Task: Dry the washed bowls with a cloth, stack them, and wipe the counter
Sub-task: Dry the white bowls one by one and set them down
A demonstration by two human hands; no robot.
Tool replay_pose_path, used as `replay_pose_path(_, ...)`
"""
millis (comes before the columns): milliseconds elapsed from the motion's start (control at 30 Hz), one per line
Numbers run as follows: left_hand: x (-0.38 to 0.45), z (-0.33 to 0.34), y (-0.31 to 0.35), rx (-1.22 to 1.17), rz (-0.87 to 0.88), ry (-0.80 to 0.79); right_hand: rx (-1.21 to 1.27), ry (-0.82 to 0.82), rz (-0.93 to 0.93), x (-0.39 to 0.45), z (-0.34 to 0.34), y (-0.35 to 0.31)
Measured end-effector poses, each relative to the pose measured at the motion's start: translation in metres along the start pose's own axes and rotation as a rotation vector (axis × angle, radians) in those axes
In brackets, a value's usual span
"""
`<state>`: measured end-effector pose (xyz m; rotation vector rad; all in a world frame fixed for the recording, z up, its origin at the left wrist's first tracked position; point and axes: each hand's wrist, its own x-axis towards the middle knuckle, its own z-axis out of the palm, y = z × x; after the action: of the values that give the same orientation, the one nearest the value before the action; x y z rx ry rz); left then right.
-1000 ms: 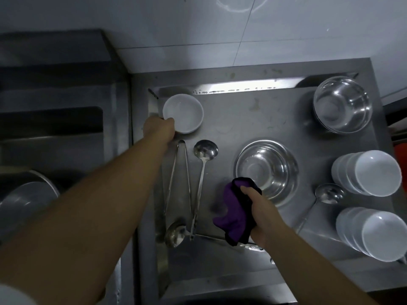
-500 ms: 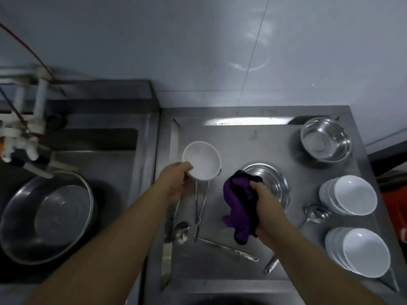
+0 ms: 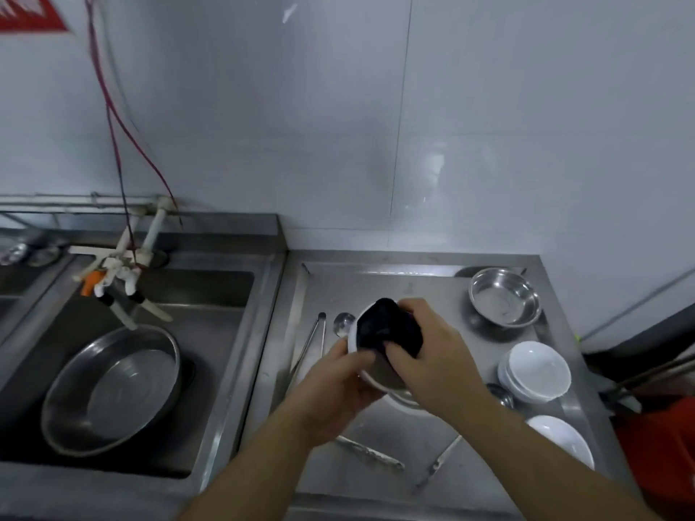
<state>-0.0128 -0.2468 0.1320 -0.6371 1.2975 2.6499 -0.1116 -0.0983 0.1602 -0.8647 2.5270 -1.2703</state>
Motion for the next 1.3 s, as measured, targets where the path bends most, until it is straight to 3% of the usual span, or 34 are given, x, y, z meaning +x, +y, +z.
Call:
replay_pose_path(200,-0.035,0.024,-0.001,-0.046,-0.060,0.019,0.131,0.016,-0.106,-0.035,-0.022,-0.010)
replay_pose_path(333,-0.049,0.024,-0.009,-0.014,-0.032,0.002,0.130,-0.025,-0.295,-0.054,-0.032,-0.017)
replay_pose_path(433,-0.055,0.025,-0.007,-0.050,-0.040,-0.101,-0.041,-0.022,-0.484,-0.062,-0.037,-0.021)
replay_pose_path(567,-0.058,0.029,0.004,-0.036,-0.014,-0.157,-0.404,0.137,-0.685,-0.053,-0.036,-0.033)
replay_pose_path(733,-0.063,0.024,0.043,0.017,0.140,-0.157,-0.470,0.192,-0.469,-0.034,-0.023,-0.075)
replay_pose_path(933,-0.064,-0.014,0.080,0.160,0.234,-0.140,-0.308,0.002,-0.072,-0.021,-0.003,-0.122)
replay_pose_path(1133,-0.075,-0.042,0.078,0.164,0.186,-0.333,0.194,-0.287,0.083,-0.025,0.007,-0.136)
replay_pose_path(1300,-0.082,-0.042,0.061,0.018,0.089,-0.409,0.691,-0.294,0.159,-0.028,0.018,-0.138)
